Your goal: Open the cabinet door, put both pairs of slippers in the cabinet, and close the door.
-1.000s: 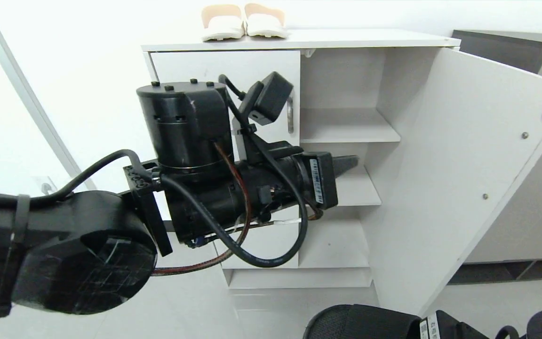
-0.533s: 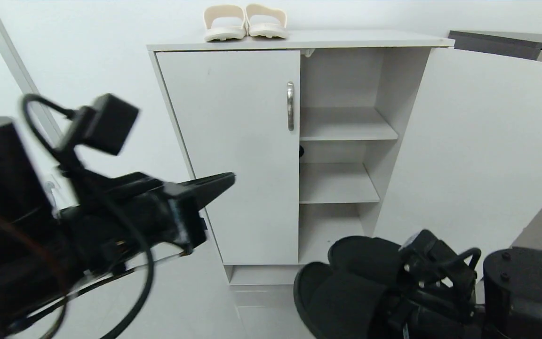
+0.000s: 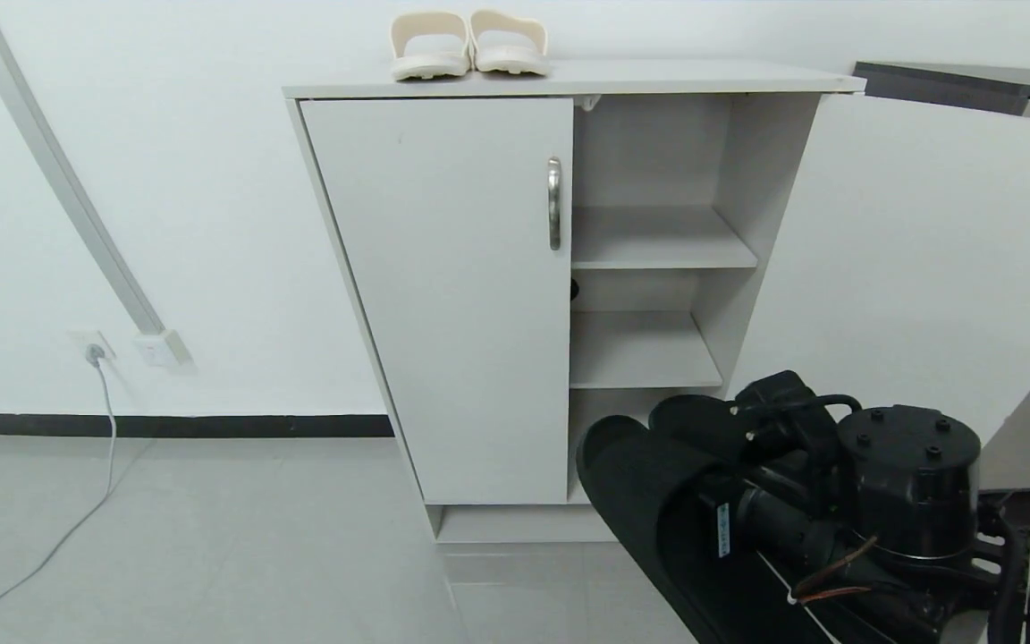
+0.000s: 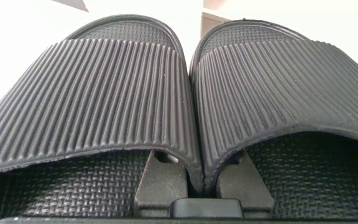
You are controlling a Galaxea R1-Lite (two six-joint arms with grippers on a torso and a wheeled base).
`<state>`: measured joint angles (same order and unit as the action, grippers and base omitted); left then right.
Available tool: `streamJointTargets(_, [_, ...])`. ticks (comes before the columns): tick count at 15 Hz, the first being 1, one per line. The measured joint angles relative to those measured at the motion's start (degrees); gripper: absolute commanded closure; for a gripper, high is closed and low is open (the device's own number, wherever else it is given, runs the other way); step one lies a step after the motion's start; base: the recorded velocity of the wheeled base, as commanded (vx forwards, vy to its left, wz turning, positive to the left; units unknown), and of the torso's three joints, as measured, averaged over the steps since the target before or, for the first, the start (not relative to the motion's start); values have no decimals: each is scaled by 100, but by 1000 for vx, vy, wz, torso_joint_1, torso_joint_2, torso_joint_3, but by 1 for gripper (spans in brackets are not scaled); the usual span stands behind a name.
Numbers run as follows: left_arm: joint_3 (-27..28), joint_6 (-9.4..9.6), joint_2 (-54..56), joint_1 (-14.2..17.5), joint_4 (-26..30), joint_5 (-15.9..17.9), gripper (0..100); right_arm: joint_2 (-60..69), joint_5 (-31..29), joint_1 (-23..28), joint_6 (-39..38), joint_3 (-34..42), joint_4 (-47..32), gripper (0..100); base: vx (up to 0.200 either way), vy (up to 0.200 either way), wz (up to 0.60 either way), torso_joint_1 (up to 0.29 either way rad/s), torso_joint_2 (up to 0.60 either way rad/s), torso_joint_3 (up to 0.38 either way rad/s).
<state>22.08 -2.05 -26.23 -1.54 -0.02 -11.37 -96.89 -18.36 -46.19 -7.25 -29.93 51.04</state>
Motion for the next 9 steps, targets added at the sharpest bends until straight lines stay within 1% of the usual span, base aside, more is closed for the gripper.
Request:
streamJointTargets(1, [-362,101,428,434,126,7,100,-40,5,-15,-2,-5,2,100,0,0,0,0,0,0])
streamJointTargets(2, [-789,183,829,718,207,89,100,-66,5,-6,-5,-5,2,100,0,0,0,0,0,0])
streamJointTargets(4, [-1563,286,1491,955,191,297,100,-96,11,-13,-5,9,0,100,0,0,0,0,0,0])
streamJointTargets(5, [-1858,330,1705,1019,76,502,100,-106,18,-17,-5,16,5,100,0,0,0,0,0,0])
streamJointTargets(6, [-2035,390,1860,1057,40,889,100,-115,18,-11,-5,20,2,100,0,0,0,0,0,0])
streamJointTargets(7, [-2111,502,1954,1072,21,1309,100,-118,13,-11,-5,30,2,100,0,0,0,0,0,0])
streamJointTargets(8, [-2157,601,2022,1040,23,1465,100,-127,24,-28,4,49,0,100,0,0,0,0,0,0])
streamJointTargets(9, [-2177,603,2068,851,24,1479,100,-132,38,-28,23,61,0,100,0,0,0,0,0,0])
